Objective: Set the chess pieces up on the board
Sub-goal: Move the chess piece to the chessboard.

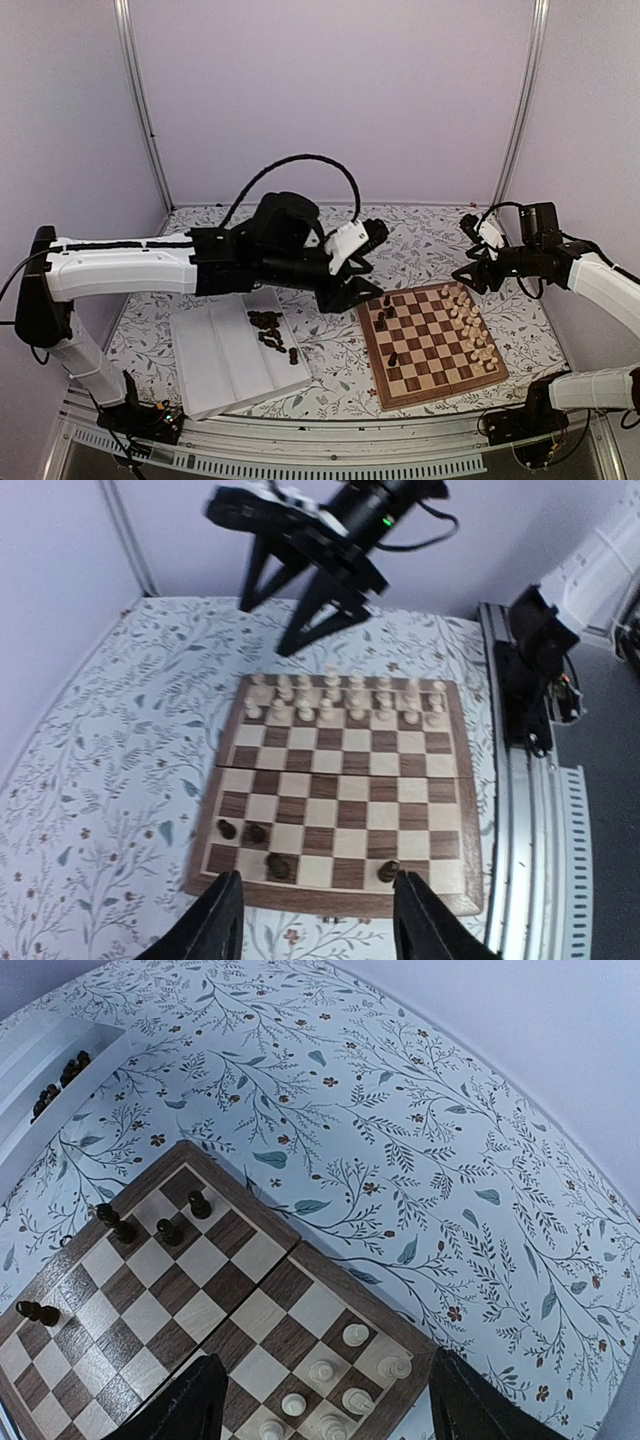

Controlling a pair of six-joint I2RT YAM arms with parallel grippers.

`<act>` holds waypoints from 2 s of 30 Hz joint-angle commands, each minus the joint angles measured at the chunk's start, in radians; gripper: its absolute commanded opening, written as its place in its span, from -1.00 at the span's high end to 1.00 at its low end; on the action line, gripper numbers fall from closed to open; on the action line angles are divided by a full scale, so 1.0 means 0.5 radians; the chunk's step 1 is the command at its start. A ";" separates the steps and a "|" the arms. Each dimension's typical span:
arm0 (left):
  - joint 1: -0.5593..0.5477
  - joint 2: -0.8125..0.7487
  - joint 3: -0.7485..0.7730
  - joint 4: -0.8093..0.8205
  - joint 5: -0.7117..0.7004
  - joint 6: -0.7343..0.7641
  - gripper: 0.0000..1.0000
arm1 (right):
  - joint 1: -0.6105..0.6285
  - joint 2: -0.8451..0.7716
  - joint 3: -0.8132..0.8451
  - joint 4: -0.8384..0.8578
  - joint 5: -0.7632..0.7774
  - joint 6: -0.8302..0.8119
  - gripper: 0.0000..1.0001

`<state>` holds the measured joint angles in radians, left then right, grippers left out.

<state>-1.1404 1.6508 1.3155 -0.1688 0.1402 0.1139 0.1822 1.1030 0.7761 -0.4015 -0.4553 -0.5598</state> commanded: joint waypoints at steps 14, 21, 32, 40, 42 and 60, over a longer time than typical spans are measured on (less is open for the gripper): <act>0.293 0.627 0.186 0.103 0.261 -0.086 -0.10 | -0.011 0.034 -0.020 0.017 -0.006 -0.006 -0.45; 0.294 0.809 0.279 0.097 0.332 -0.074 -0.10 | -0.006 0.030 -0.021 0.017 0.000 -0.009 -0.45; 0.292 1.019 0.394 0.102 0.522 -0.043 -0.09 | -0.008 0.035 -0.024 0.017 -0.007 -0.012 -0.45; 0.288 1.093 0.397 0.123 0.630 0.012 -0.05 | -0.006 0.040 -0.024 0.015 -0.009 -0.014 -0.45; 0.288 1.099 0.388 0.129 0.658 0.030 -0.05 | -0.009 0.039 -0.022 0.009 -0.012 -0.015 -0.45; 0.270 1.181 0.330 0.163 0.822 0.194 -0.02 | -0.009 0.051 -0.021 0.002 -0.021 -0.023 -0.45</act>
<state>-0.9947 2.2177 1.4933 -0.0822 0.5030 0.1837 0.1822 1.1198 0.7761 -0.4019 -0.4549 -0.5652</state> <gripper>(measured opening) 0.516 0.727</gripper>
